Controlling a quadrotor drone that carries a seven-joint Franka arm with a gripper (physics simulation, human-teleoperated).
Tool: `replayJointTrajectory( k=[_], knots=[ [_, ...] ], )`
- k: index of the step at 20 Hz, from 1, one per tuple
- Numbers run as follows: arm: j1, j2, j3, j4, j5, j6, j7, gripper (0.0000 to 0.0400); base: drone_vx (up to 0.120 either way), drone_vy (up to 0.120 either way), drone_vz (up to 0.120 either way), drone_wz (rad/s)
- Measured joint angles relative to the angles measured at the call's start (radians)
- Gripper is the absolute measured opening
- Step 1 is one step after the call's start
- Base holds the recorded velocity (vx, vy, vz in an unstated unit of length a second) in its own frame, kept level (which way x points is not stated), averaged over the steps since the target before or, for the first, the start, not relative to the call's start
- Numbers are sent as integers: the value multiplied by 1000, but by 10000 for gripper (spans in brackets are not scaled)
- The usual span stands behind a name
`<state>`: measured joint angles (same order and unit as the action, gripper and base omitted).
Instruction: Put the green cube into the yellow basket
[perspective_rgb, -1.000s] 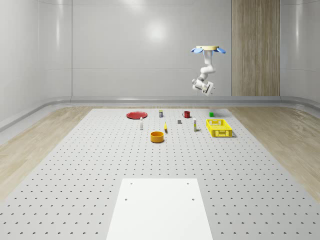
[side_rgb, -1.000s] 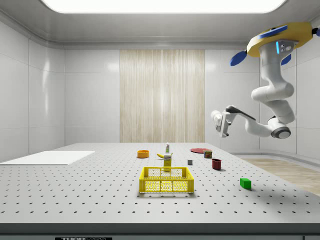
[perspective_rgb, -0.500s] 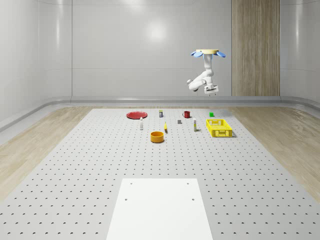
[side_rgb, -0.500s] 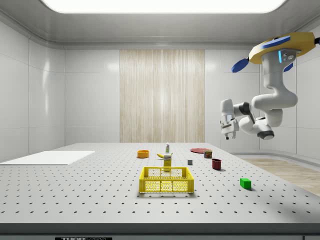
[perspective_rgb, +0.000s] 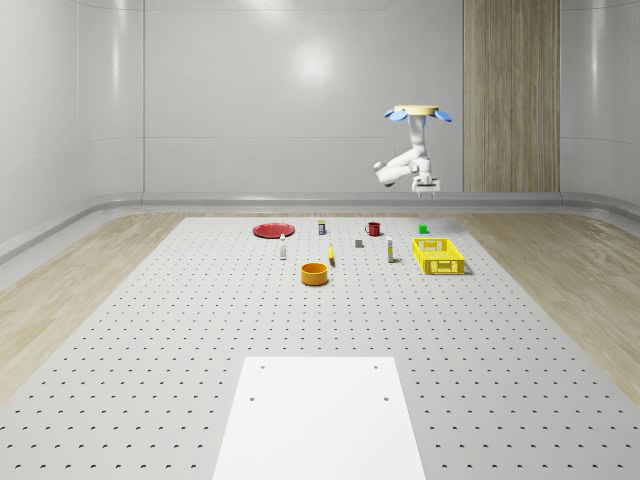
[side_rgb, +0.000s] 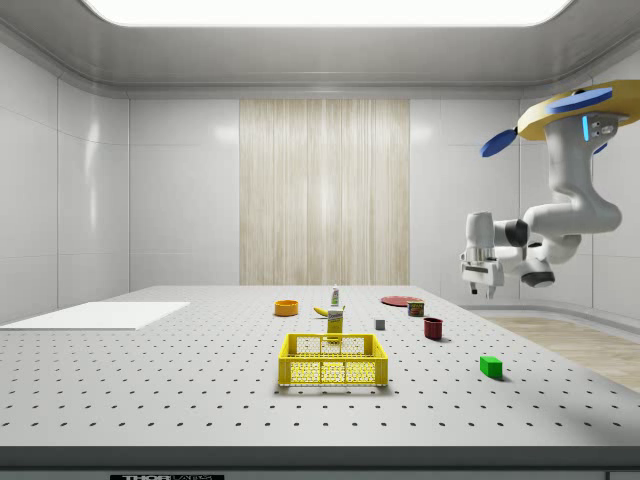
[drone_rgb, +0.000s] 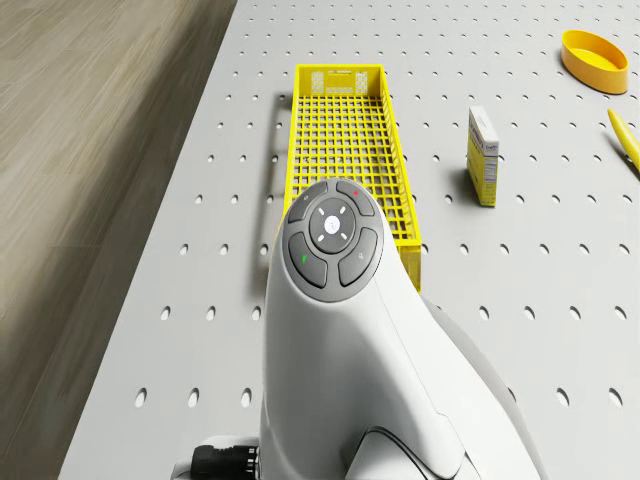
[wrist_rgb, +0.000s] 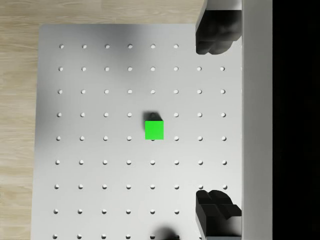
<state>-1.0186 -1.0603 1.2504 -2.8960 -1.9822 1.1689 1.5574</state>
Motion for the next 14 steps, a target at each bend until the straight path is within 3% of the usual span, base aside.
replayJointTrajectory(
  k=[10, 14],
  knots=[
    [-39, -57, 27, 3, 21, 36, 31, 400, -120, 0, -120, 0],
    [-48, -78, 35, 4, 32, 53, 40, 400, -10, 0, -120, 0]
  ],
)
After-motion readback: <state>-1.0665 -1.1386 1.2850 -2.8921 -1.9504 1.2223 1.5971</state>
